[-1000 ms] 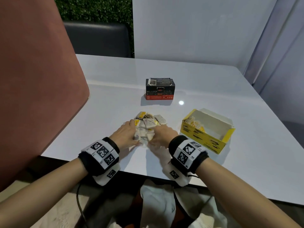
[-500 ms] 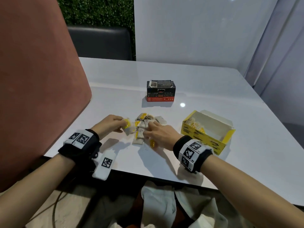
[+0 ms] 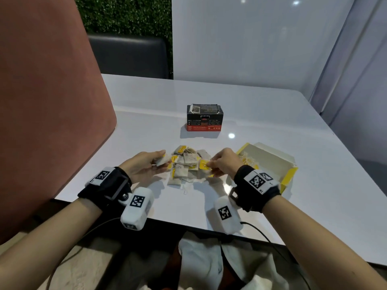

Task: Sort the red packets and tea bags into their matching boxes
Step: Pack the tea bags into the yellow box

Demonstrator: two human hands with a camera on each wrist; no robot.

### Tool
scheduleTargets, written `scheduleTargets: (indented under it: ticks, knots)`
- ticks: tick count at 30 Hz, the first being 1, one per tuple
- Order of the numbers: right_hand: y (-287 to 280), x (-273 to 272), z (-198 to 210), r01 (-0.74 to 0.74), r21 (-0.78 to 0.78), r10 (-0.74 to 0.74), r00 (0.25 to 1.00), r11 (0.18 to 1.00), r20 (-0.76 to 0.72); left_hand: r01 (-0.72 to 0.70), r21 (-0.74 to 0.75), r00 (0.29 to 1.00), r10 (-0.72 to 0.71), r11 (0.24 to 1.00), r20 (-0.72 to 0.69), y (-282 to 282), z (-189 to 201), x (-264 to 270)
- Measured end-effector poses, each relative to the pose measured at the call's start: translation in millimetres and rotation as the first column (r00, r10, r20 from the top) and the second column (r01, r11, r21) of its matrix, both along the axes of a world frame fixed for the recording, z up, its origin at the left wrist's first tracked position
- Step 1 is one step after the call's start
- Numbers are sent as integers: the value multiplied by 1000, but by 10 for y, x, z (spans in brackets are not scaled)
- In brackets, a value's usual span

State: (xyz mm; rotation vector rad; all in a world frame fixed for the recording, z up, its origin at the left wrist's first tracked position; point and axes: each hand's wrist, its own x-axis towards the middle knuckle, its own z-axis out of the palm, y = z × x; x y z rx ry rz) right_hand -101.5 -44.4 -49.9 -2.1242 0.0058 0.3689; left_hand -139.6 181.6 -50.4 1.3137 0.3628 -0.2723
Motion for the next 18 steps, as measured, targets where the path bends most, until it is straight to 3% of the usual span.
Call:
scheduleTargets:
  ticks: [3, 5, 7, 10, 12, 18]
  knots:
    - [40, -6, -99, -10, -249, 20, 999, 968, 36, 104, 126, 995, -102, 987, -18, 1, -13, -25]
    - [80, -46, -56, -46, -325, 65, 997, 945, 48, 165, 221, 986, -166, 961, -17, 9, -10, -60]
    - [69, -68, 21, -68, -257, 85, 995, 964, 59, 211, 301, 976, -219, 930, -7, 27, 3, -96]
    - [14, -88, 111, -26, 43, 25, 999, 999, 32, 214, 370, 969, -244, 904, 34, 25, -2, -131]
    - [1, -95, 128, -1, 127, 2, 1000, 992, -1, 184, 371, 972, -224, 910, 65, -18, -5, -140]
    - [54, -52, 44, -38, -106, 43, 998, 994, 50, 166, 392, 963, -234, 905, 132, -131, -14, -106]
